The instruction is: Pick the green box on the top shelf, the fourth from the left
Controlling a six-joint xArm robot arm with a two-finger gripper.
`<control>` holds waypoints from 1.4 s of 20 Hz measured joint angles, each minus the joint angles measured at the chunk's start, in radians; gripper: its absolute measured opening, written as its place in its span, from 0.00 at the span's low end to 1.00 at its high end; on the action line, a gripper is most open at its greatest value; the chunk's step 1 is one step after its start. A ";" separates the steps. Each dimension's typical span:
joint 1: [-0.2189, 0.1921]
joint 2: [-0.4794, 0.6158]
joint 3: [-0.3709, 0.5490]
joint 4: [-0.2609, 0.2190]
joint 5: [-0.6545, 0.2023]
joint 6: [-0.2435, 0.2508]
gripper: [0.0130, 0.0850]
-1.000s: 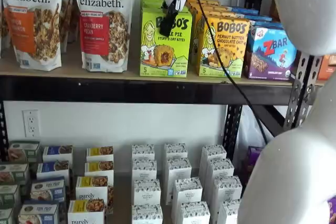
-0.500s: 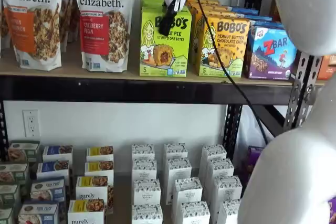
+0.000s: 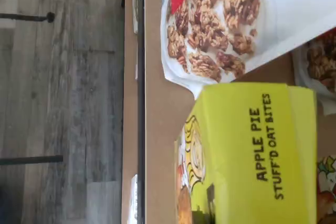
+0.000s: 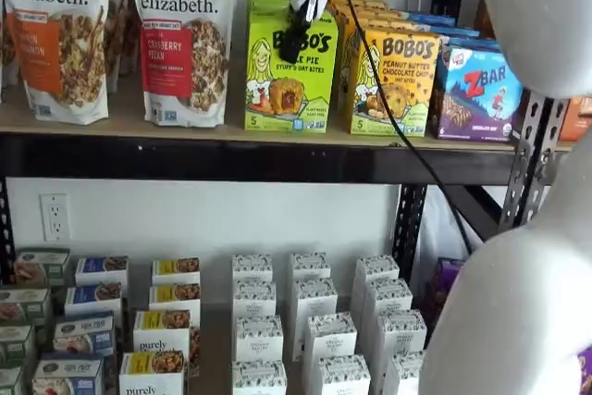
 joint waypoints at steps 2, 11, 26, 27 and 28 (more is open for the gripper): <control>0.000 0.000 -0.002 0.003 0.006 0.000 0.22; -0.003 -0.015 -0.004 0.006 0.044 0.001 0.22; -0.019 -0.079 0.001 0.034 0.146 -0.002 0.22; -0.021 -0.084 0.001 0.036 0.153 -0.002 0.22; -0.023 -0.090 0.002 0.037 0.159 -0.002 0.22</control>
